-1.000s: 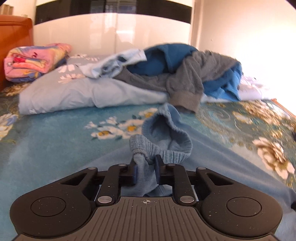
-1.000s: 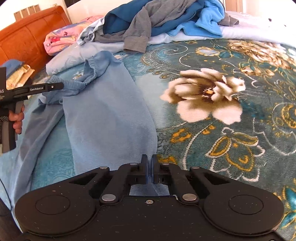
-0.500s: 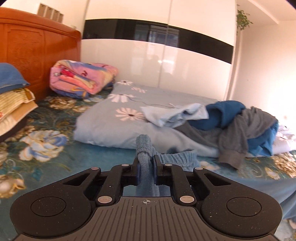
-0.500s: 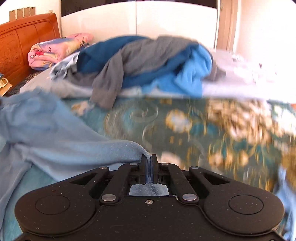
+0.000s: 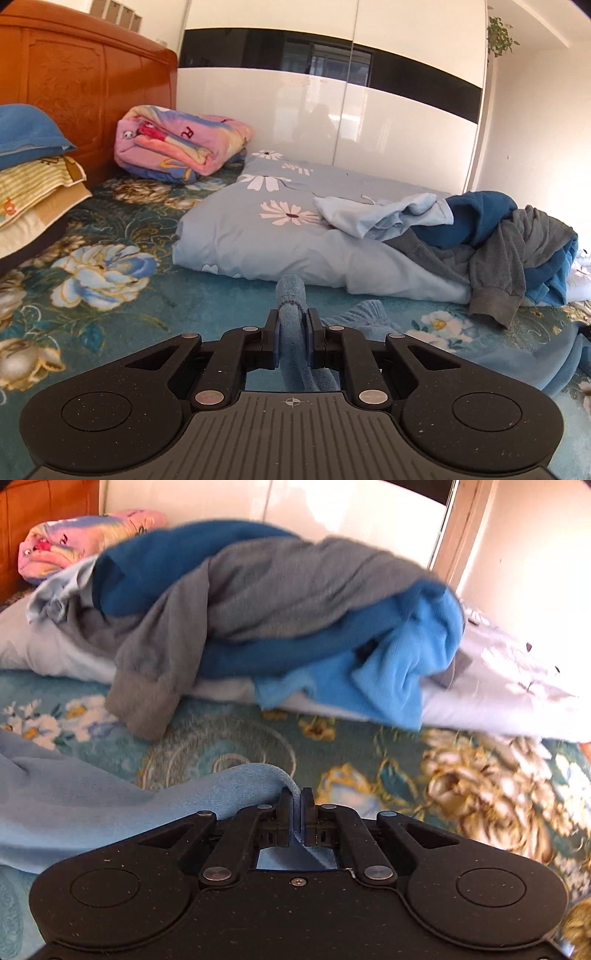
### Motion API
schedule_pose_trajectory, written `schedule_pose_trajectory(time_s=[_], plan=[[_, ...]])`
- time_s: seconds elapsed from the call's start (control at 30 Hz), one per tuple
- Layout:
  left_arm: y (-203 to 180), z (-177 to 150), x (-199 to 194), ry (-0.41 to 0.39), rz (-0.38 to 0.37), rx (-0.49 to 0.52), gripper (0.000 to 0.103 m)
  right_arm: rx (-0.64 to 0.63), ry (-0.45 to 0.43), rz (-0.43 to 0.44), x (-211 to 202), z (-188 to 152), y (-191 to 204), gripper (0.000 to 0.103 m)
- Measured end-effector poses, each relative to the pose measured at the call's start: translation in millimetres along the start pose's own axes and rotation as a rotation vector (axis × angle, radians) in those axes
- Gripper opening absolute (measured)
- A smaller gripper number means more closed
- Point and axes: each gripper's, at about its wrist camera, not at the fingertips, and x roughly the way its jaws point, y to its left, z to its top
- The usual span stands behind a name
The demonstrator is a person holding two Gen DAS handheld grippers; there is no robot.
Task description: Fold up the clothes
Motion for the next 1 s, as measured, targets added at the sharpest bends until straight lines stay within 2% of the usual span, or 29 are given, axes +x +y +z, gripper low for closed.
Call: schedule_pose_trajectory(time_s=[0.07, 0.17, 0.23, 0.33, 0.4, 0.43, 0.47, 0.5, 0.63, 0.67, 0.73, 0.83, 1.0], plan=[[-2.6, -0.2, -3.0, 0.008, 0.001, 0.013, 0.011, 0.013, 0.003, 0.000, -4.2, -7.3, 0.1, 0.006], [-6.1, -0.3, -6.7, 0.017, 0.001, 0.020, 0.011, 0.046, -0.014, 0.009, -24.5, -11.8, -5.3, 0.018], [-8.2, -0.7, -9.3, 0.020, -0.004, 0.009, 0.011, 0.059, -0.044, 0.007, -45.0, -14.8, -6.2, 0.029], [-10.7, -2.0, -15.4, 0.022, -0.021, -0.005, 0.011, 0.043, -0.100, 0.037, -82.3, -22.9, -0.6, 0.034], [-12.9, -4.0, -22.1, 0.027, -0.030, -0.005, 0.012, 0.026, -0.129, 0.078, -108.1, -32.4, 9.9, 0.041], [-14.0, -5.3, -25.6, 0.031, -0.033, -0.001, 0.015, 0.020, -0.138, 0.107, -120.4, -38.5, 16.1, 0.041], [-14.9, -6.9, -30.0, 0.041, -0.035, 0.006, 0.027, 0.022, -0.143, 0.142, -132.5, -46.8, 23.9, 0.041], [-15.3, -9.5, -36.2, 0.047, -0.036, 0.013, 0.048, 0.026, -0.147, 0.178, -144.5, -56.1, 32.3, 0.042], [-13.3, -22.5, -66.8, 0.032, -0.034, 0.029, 0.067, 0.042, -0.090, 0.354, -174.1, -101.8, 75.3, 0.044], [-12.6, -27.1, -76.1, 0.027, -0.031, 0.036, 0.075, 0.044, -0.069, 0.398, -179.3, -114.1, 88.3, 0.044], [-10.8, -36.3, -93.5, 0.012, -0.028, 0.038, 0.075, 0.052, -0.025, 0.487, -189.3, -138.7, 114.4, 0.044], [-4.7, -51.8, -114.7, 0.016, -0.026, 0.008, 0.081, 0.058, 0.062, 0.606, -198.3, -169.7, 152.6, 0.044], [8.3, -74.5, -136.2, 0.040, -0.024, -0.064, 0.081, 0.034, 0.150, 0.708, -211.3, -200.4, 202.6, 0.044]])
